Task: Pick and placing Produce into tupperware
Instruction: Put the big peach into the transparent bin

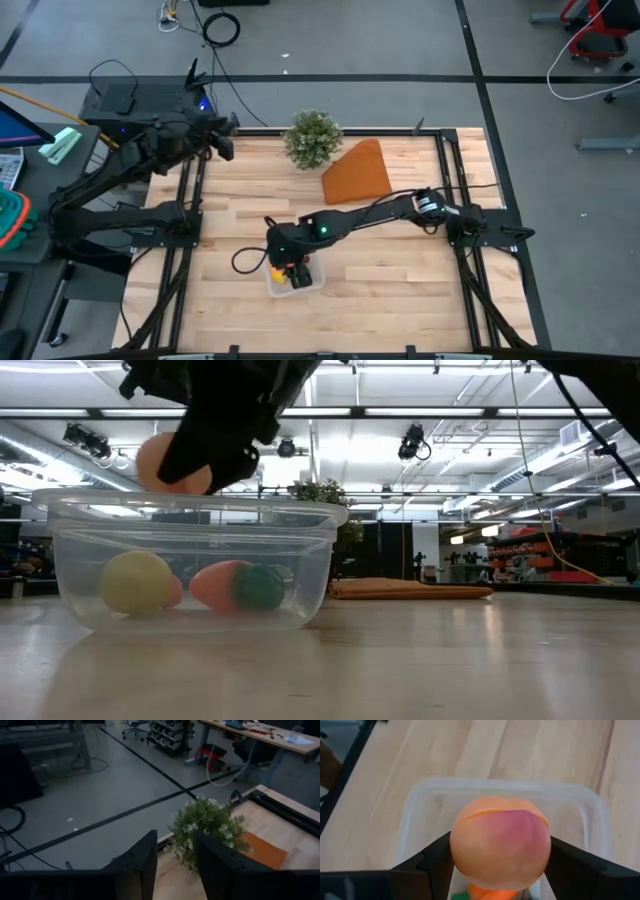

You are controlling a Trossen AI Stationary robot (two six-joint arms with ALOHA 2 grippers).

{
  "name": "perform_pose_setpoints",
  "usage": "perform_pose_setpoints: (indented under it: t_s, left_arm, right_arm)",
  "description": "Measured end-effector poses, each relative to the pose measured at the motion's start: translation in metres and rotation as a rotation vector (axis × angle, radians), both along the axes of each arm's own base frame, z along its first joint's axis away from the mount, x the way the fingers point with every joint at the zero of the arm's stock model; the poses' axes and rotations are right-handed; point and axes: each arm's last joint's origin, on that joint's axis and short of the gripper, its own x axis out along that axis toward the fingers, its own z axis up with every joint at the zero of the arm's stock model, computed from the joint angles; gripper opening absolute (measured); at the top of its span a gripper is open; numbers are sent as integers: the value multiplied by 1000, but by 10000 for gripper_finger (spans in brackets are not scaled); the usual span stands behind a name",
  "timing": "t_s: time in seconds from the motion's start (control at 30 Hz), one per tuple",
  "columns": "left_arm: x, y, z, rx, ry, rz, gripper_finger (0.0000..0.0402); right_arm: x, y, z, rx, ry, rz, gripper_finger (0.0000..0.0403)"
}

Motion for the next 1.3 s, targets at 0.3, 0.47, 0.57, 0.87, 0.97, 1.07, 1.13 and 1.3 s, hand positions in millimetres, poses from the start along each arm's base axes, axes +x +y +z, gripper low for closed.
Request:
perform_pose_setpoints:
  t_s: [0.3, 0.47, 0.57, 0.87, 0.97, 1.07, 1.13, 1.3]
  left_arm:
    - [-12, -5, 0, 4, 31, -10, 124]
    - [-12, -5, -2, -6, 48, -10, 129]
    - [-12, -5, -3, -11, 58, -12, 130]
    - [-13, -6, -3, -13, 63, -12, 122]
    - [-13, -6, -3, -14, 64, -11, 125]
    - [-13, -6, -3, -14, 64, -12, 128]
    - [-13, -6, -4, -16, 67, -12, 130]
    - [-13, -6, -4, -17, 71, -12, 127]
  right_arm:
    - [0, 0, -13, 10, 140, -60, 231]
    - [-2, -2, -21, 21, 197, -62, 229]
    - [-1, -1, -24, 28, 194, -56, 230]
    - [3, 1, -27, 21, 161, 8, 229]
    - [3, 1, -26, -2, 142, 68, 229]
    - [2, 1, -30, -36, 136, 126, 229]
    - [2, 1, -31, -53, 126, 156, 229]
    - [2, 2, -32, -100, 106, 195, 229]
